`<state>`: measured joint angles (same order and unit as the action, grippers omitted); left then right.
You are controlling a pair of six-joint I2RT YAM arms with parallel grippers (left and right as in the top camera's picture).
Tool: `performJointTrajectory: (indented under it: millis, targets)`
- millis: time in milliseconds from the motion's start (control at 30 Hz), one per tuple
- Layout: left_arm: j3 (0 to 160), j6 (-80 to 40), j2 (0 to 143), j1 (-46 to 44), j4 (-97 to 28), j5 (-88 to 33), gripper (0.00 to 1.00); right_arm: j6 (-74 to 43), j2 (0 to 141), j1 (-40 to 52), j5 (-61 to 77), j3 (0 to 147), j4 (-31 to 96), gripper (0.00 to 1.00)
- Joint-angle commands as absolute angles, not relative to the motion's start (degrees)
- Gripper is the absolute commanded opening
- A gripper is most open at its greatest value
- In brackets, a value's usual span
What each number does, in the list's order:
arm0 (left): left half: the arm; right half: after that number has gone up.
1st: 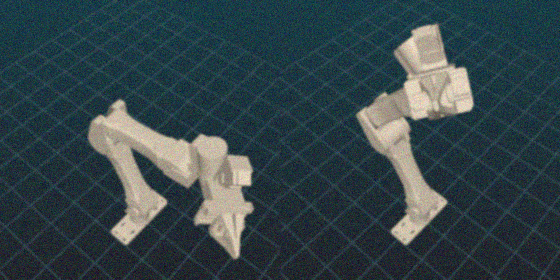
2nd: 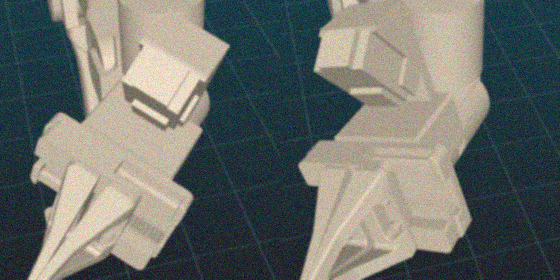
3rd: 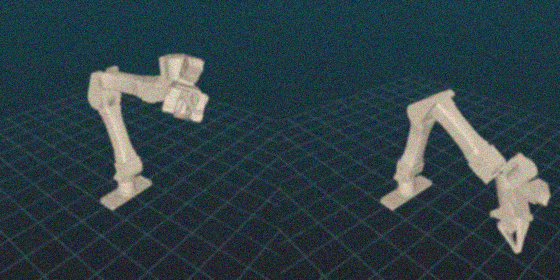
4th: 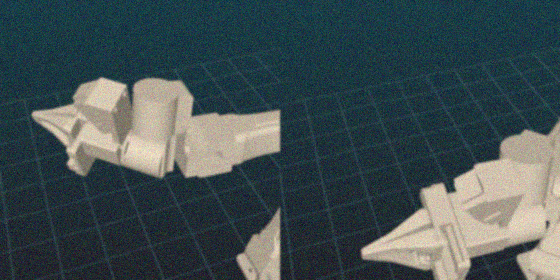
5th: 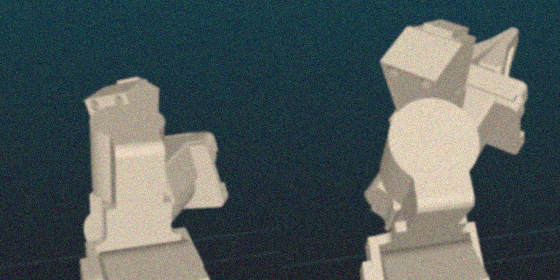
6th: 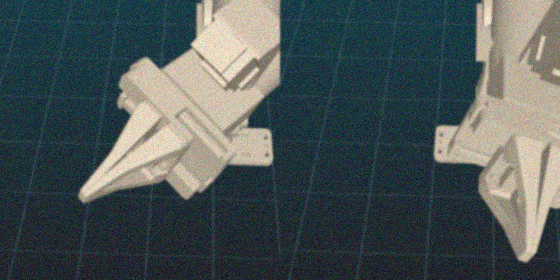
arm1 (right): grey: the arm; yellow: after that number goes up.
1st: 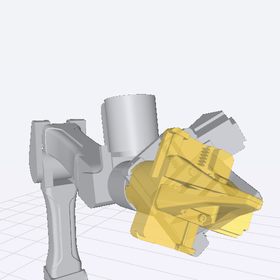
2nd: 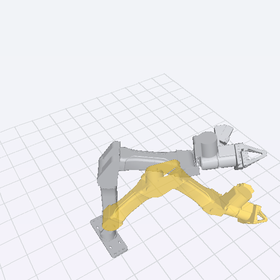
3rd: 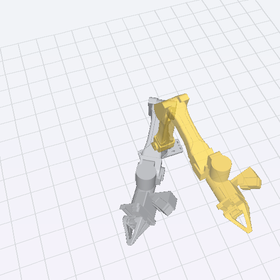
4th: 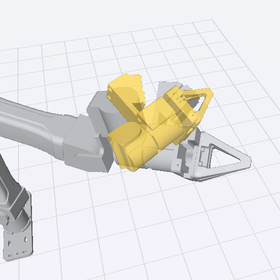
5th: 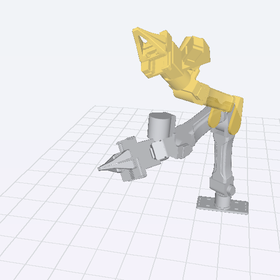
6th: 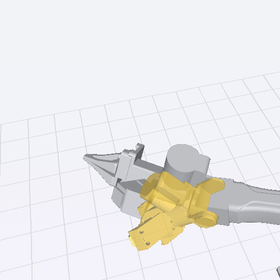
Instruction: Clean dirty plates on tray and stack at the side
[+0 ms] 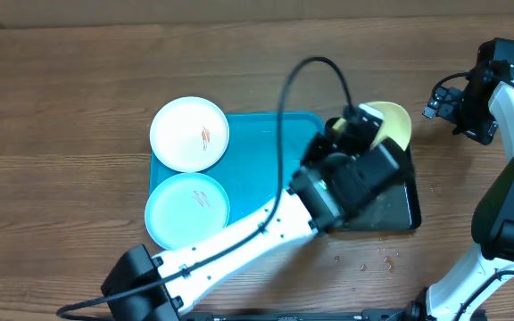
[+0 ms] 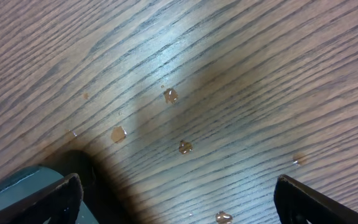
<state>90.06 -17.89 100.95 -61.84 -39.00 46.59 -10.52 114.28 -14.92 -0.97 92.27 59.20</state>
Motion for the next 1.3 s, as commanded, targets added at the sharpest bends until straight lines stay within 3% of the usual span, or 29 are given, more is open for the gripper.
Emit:
performJointTrajectory:
  millis: [0, 300, 867, 1133, 1267]
  targets:
    - [91.7, -11.7, 100.1, -65.6, -36.9, 59.9, 0.04, -10.7, 112.9, -15.0, -1.3, 93.0, 58.9, 1.00]
    - [91.7, -0.9, 100.1, -72.0, -29.2, 71.1, 0.04, -10.7, 112.9, -15.0, -1.3, 93.0, 58.9, 1.00]
    - [91.7, -0.5, 100.1, -73.3, -27.4, 71.9, 0.04, -10.7, 112.9, -15.0, -1.3, 93.0, 58.9, 1.00]
    - [91.7, -3.1, 100.1, -73.2, -28.7, 68.8, 0.04, -10.7, 112.9, -15.0, -1.3, 93.0, 58.9, 1.00]
    - [91.7, -15.1, 100.1, -72.0, -34.5, 66.4, 0.04, -10.7, 112.9, -15.0, -1.3, 93.0, 58.9, 1.00]
